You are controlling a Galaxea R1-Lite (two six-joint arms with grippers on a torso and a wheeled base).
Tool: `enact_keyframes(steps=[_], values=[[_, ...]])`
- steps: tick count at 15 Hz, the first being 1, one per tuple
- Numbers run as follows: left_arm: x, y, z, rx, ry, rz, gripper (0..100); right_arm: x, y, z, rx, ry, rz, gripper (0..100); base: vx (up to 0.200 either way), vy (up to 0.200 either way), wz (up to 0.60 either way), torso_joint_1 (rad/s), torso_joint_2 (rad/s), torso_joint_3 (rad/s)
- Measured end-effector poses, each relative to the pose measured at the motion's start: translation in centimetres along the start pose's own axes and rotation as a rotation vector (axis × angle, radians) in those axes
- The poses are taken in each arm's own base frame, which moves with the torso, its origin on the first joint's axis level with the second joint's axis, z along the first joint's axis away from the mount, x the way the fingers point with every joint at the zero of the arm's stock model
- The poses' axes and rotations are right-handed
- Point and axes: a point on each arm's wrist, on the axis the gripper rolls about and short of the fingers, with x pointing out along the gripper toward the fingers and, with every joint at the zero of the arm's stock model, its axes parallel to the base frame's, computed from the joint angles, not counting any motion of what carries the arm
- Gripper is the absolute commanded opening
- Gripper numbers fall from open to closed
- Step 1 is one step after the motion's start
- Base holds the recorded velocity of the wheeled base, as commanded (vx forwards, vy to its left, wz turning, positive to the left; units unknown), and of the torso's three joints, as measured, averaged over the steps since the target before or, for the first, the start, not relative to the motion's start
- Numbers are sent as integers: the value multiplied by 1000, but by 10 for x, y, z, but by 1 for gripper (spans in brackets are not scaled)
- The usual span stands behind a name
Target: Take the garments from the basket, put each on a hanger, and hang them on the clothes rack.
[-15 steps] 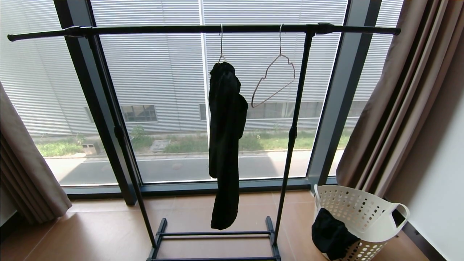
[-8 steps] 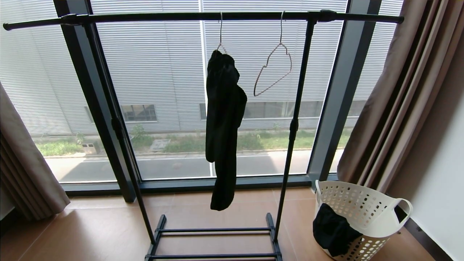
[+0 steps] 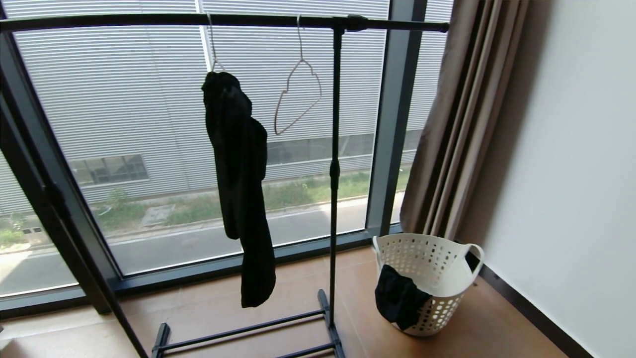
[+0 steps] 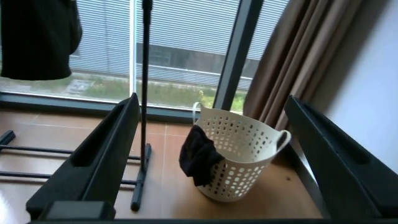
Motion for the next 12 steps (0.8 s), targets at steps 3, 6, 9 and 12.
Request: enact_keyframes(steps=[3, 6, 9, 12], values=[[0, 0, 0, 0, 0, -1, 100, 0, 0, 0, 1, 1, 0, 100, 0, 0, 0, 0, 0, 0], [0, 0, 0, 0, 1, -1, 100, 0, 0, 0, 1, 0, 0, 100, 0, -133, 0, 0, 3, 3], [0, 0, 0, 0, 1, -2, 100, 0, 0, 0, 0, 0, 0, 100, 0, -200, 0, 1, 2, 2], [0, 0, 0, 0, 1, -1, 100, 0, 0, 0, 1, 0, 0, 100, 0, -200, 0, 1, -1, 2]])
